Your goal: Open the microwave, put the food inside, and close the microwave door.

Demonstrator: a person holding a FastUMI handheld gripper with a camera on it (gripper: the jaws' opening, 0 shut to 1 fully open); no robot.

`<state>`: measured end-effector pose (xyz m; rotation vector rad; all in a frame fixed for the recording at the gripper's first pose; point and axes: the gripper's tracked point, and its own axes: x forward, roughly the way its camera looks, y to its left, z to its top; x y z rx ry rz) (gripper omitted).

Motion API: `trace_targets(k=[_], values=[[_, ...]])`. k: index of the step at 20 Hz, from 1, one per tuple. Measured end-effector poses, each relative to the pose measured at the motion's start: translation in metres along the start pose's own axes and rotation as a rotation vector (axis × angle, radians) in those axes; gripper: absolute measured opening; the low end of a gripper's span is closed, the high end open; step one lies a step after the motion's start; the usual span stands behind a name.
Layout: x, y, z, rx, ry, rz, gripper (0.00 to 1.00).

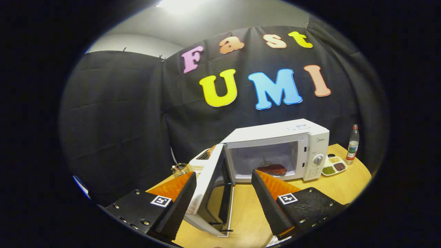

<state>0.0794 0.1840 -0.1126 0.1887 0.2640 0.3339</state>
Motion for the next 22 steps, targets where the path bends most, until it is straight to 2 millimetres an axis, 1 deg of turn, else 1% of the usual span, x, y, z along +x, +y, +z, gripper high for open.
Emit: trace_targets(k=[3,5,6,7,8,9,10,11,13,14,15,16,17,19,20,21,22], values=[[-0.015,0.046,-0.005,-0.042,-0.007,0.102,0.97],[-0.021,0.073,-0.016,-0.08,-0.001,0.16,0.97],[-0.022,0.087,-0.023,-0.089,0.012,0.194,0.95],[-0.027,0.1,-0.033,-0.093,0.029,0.216,0.91],[-0.026,0.111,-0.042,-0.097,0.044,0.242,0.88],[-0.027,0.118,-0.051,-0.099,0.063,0.25,0.83],[-0.031,0.122,-0.059,-0.099,0.089,0.262,0.76],[-0.028,0.125,-0.073,-0.104,0.122,0.258,0.59],[-0.024,0.119,-0.092,-0.119,0.173,0.233,0.23],[-0.021,0.123,-0.103,-0.118,0.202,0.258,0.2],[-0.01,0.113,-0.111,-0.143,0.221,0.201,0.2],[-0.01,0.109,-0.118,-0.144,0.243,0.215,0.02],[-0.007,0.103,-0.122,-0.14,0.261,0.2,0.07],[0.003,0.083,-0.125,-0.134,0.274,0.142,0.07],[0.008,0.078,-0.126,-0.109,0.283,0.144,0.07],[0.008,0.078,-0.127,-0.082,0.292,0.151,0.02],[0.008,0.072,-0.127,-0.083,0.298,0.142,0.01]])
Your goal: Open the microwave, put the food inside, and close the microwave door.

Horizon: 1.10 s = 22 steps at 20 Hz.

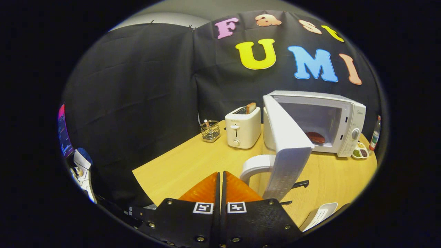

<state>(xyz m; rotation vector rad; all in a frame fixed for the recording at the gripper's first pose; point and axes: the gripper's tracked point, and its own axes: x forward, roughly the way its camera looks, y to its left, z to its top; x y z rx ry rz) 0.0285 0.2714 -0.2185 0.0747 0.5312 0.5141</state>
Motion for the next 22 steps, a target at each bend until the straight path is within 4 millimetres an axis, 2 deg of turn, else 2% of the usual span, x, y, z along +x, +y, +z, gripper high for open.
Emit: trace_targets(k=[5,15,22], values=[[-0.001,-0.045,-0.002,0.019,0.023,-0.061,0.01],[0.0,-0.166,0.015,0.057,0.025,-0.231,0.01],[0.013,-0.24,0.025,0.093,0.022,-0.317,0.01]])
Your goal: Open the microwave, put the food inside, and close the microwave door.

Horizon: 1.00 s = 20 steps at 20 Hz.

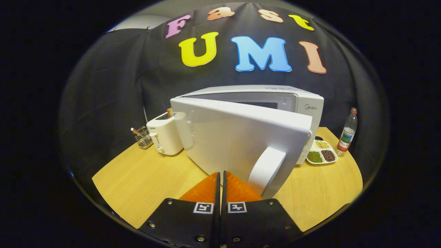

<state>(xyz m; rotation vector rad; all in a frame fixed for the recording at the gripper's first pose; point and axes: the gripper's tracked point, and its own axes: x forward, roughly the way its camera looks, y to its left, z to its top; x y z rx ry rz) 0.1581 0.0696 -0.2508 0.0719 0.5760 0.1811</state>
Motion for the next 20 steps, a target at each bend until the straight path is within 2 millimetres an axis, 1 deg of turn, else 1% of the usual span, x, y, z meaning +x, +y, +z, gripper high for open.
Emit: trace_targets(k=[5,7,10,14,18,20], values=[[0.028,-0.035,0.011,0.014,-0.003,-0.044,0.01],[0.039,-0.045,0.015,0.012,-0.001,-0.058,0.01],[0.057,-0.057,0.027,0.008,-0.025,-0.077,0.01],[0.079,-0.07,0.035,0.02,-0.024,-0.107,0.01],[0.098,-0.08,0.051,0.072,-0.046,-0.117,0.01],[0.103,-0.072,0.043,0.094,-0.021,-0.08,0.01]])
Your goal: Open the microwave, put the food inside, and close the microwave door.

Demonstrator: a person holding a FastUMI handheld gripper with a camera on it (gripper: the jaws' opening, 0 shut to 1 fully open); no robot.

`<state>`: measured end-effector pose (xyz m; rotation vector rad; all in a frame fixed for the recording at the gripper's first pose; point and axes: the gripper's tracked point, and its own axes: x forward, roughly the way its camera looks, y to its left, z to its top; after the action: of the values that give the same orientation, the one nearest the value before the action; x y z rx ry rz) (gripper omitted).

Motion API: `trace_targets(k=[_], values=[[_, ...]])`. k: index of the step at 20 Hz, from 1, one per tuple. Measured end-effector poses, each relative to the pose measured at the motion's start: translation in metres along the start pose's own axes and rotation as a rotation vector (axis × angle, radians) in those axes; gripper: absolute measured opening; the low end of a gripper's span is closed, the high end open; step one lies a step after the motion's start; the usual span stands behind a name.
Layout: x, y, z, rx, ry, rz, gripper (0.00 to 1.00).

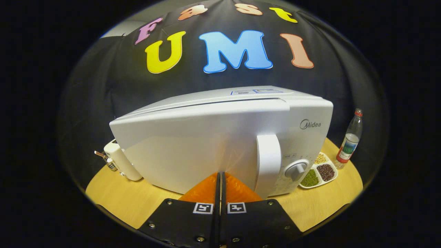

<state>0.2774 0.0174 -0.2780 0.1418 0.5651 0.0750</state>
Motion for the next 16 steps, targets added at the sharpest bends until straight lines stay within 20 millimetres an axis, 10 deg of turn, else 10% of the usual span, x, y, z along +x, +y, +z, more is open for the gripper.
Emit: trace_targets(k=[8,16], values=[[0.005,-0.004,0.003,-0.067,-0.018,-0.045,0.01],[-0.095,0.005,0.036,-0.066,-0.176,-0.059,0.01]])
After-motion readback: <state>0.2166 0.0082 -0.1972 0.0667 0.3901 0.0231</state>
